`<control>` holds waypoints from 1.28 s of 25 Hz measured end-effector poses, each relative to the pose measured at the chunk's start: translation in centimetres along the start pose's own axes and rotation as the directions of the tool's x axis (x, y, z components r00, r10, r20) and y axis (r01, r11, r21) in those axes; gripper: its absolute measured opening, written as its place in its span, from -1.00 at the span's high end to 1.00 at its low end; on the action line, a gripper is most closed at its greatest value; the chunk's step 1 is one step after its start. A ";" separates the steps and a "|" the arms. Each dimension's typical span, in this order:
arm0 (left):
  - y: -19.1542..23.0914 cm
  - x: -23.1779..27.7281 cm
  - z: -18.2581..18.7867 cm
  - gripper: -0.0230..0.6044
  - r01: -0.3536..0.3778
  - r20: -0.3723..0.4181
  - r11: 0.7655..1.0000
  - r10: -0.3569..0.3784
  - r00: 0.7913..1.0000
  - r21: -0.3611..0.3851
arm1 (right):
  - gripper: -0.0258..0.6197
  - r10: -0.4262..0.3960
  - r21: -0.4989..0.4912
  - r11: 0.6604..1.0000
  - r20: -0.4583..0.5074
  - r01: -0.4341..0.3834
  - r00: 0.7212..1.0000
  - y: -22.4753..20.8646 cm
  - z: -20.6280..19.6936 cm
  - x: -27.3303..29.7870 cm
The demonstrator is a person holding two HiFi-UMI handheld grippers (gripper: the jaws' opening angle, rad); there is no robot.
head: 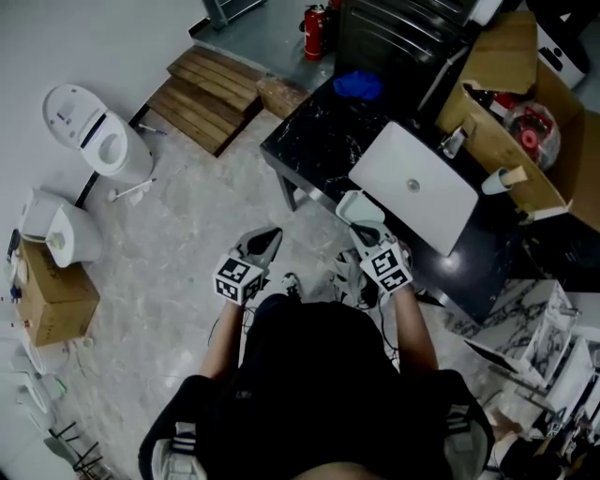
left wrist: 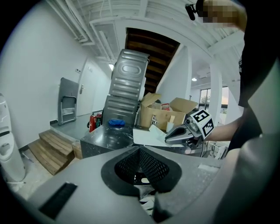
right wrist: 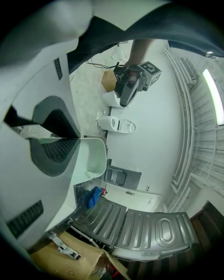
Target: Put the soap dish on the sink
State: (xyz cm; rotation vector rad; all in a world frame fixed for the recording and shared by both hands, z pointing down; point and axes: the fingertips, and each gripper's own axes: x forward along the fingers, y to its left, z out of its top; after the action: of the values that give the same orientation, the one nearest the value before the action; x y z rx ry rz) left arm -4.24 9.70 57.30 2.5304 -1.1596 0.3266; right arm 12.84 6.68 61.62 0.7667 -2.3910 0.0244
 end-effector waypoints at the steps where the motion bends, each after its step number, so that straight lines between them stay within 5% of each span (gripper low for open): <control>1: 0.4 0.0 0.1 0.93 0.009 -0.001 1.000 -0.009 1.000 0.002 | 0.93 -0.005 0.005 1.000 -0.003 0.005 1.000 0.1 0.1 0.3; 22: 7.1 -2.2 -1.4 0.93 0.144 -0.054 0.990 -0.143 0.988 0.011 | 0.93 -0.069 0.025 0.997 -0.086 0.071 0.994 3.7 2.1 6.5; 32: 8.1 -3.9 -1.3 0.93 0.122 -0.031 0.992 -0.121 0.992 0.021 | 0.93 -0.046 0.004 0.999 -0.062 0.046 0.997 5.1 3.2 8.7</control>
State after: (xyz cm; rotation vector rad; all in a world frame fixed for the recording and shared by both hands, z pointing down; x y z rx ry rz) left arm -12.97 7.97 58.87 2.5925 -0.9913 0.3471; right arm 2.82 5.81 64.80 0.8112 -2.3148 0.0350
